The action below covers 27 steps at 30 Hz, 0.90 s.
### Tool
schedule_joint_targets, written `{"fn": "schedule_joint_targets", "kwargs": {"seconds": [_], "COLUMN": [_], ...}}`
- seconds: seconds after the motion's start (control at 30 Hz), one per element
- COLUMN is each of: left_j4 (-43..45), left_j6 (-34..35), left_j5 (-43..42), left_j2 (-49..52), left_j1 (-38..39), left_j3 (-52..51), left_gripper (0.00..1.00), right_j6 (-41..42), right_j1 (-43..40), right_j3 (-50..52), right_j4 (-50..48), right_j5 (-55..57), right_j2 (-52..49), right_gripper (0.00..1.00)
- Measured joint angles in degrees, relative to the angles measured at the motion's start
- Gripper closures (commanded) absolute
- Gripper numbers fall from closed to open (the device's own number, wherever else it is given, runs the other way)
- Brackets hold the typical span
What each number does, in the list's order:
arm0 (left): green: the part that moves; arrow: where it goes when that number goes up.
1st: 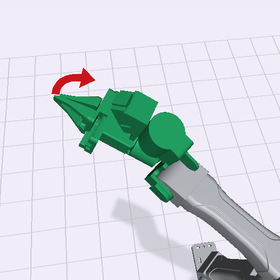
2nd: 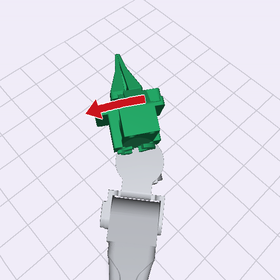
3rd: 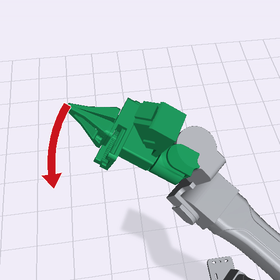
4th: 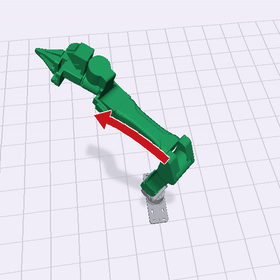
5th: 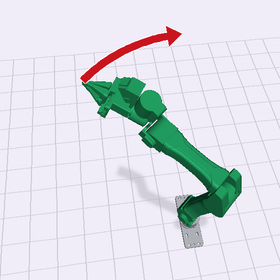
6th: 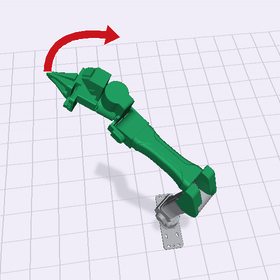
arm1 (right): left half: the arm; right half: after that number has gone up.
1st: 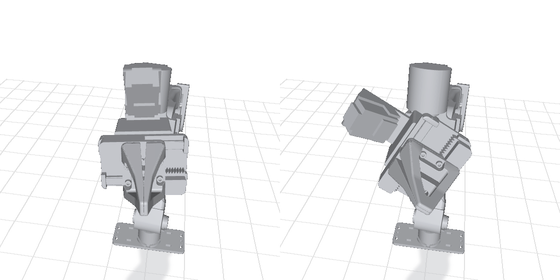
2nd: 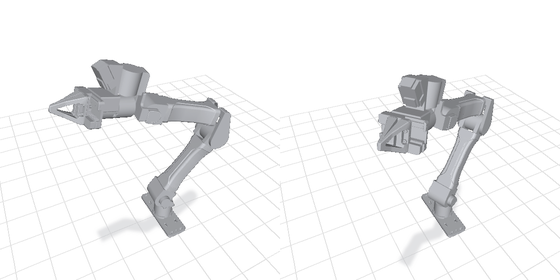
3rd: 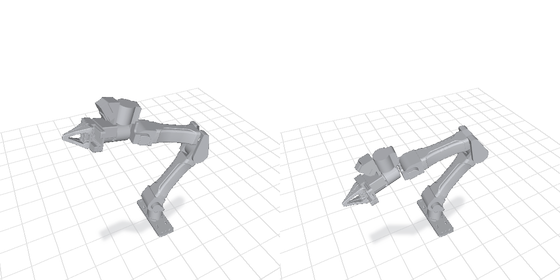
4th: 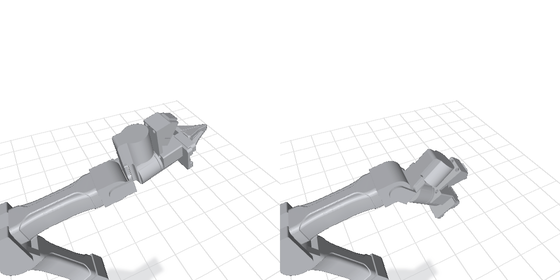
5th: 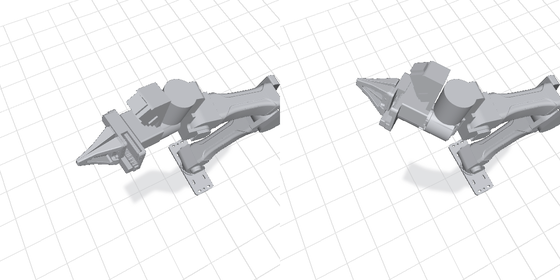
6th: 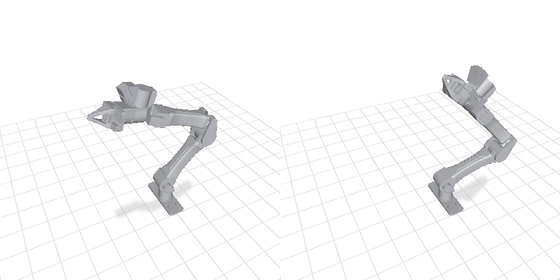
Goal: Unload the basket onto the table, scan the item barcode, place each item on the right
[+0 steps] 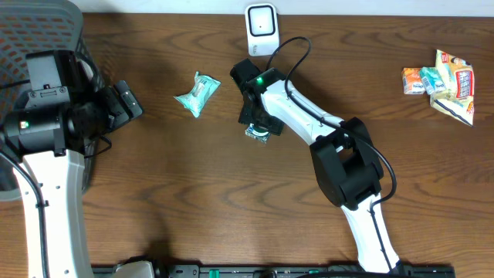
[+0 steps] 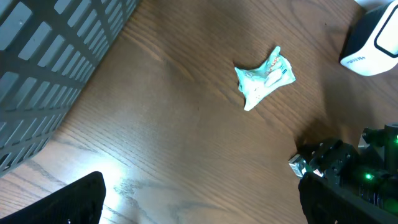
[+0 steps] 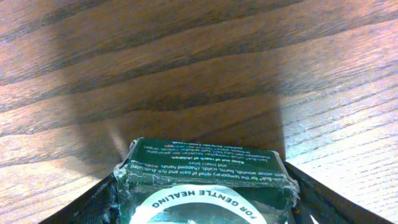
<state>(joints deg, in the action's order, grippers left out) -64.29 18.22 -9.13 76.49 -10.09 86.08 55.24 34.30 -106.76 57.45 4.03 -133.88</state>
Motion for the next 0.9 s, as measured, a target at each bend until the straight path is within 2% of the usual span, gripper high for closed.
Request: {"fn": "schedule_joint_targets", "kwargs": {"seconds": [0.37,0.67,0.9], "left_j4": [0.0,0.0,0.0], "left_j6": [0.0,0.0,0.0], "left_j5": [0.0,0.0,0.0], "left_j2": [0.0,0.0,0.0], "left_j1": [0.0,0.0,0.0], "left_j3": [0.0,0.0,0.0], "left_gripper": [0.02,0.02,0.03], "right_j6": [0.4,0.9,0.2], "right_j1": [0.0,0.0,-0.5], "right_j3": [1.3,2.1,2.4], "right_j4": [-0.8,-1.2,-0.1], "right_j5": [0.1,0.2,-1.5], "right_j2": [0.6,1.0,1.5], "right_gripper": [0.34,0.48,0.48]}}
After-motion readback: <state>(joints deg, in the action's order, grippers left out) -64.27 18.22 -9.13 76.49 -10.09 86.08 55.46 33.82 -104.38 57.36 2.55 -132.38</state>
